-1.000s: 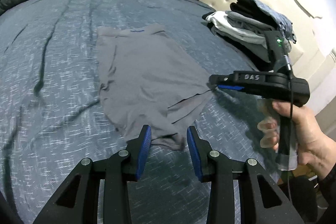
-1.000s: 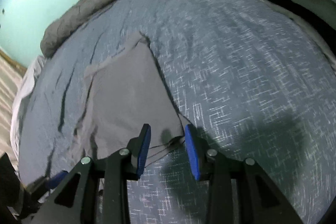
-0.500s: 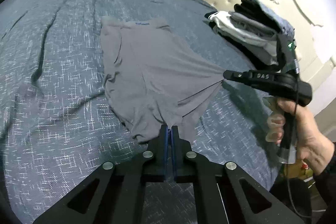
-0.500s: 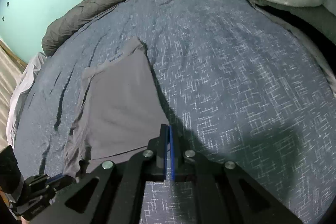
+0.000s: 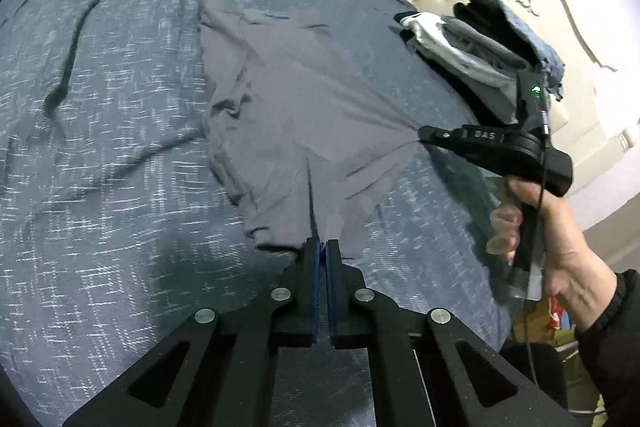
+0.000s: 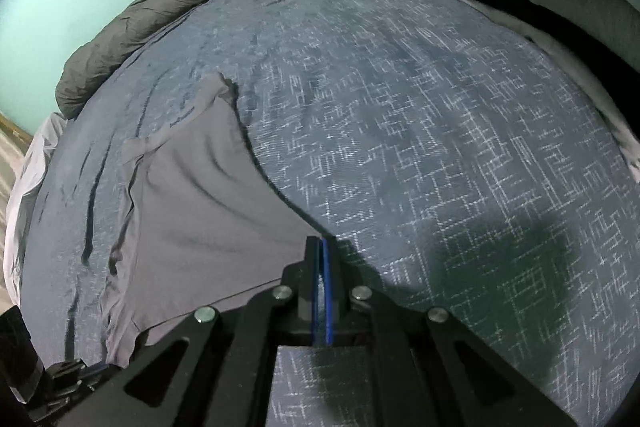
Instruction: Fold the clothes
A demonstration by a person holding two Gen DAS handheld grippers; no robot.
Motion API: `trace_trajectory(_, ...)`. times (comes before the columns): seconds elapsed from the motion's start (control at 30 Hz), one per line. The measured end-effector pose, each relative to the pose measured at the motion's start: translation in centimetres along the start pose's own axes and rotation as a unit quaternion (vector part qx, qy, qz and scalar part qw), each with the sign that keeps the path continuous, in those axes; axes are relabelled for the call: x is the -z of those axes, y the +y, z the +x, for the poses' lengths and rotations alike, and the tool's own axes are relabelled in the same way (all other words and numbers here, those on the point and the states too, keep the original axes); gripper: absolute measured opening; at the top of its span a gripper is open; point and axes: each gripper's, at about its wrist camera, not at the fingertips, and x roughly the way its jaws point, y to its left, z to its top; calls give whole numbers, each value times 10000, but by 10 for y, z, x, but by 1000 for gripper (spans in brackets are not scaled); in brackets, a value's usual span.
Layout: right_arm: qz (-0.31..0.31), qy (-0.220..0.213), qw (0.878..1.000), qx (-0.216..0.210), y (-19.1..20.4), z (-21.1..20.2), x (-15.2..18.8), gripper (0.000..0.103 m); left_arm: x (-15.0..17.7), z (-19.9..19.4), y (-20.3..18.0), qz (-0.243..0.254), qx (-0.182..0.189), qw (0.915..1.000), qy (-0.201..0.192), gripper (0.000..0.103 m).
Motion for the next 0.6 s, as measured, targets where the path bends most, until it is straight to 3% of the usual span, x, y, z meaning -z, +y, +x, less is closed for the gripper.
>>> trace_trajectory(0.07,4,18,10000,14,0,1,0,2,-1,-6,6,-134,85,9998,-79,5)
trace_trajectory(0.23,35,-191,9994,290,13,-13,9,8,-4,-24,14,-138,-32,9995,-274,22)
trace_trajectory(0.27,36,-249,9995,201,18,-18,13,11,-5,-28,16,-128,-85,9994,-320,24)
trace_trajectory(0.33,38,-365,9993,23,27,-30,23,28,-5,-34,22,-144,-229,9989,-392,24)
trace_trajectory(0.6,-351,330,9927,-1102,103,-19,75,28,0,-48,41,-305,-520,9969,-506,24)
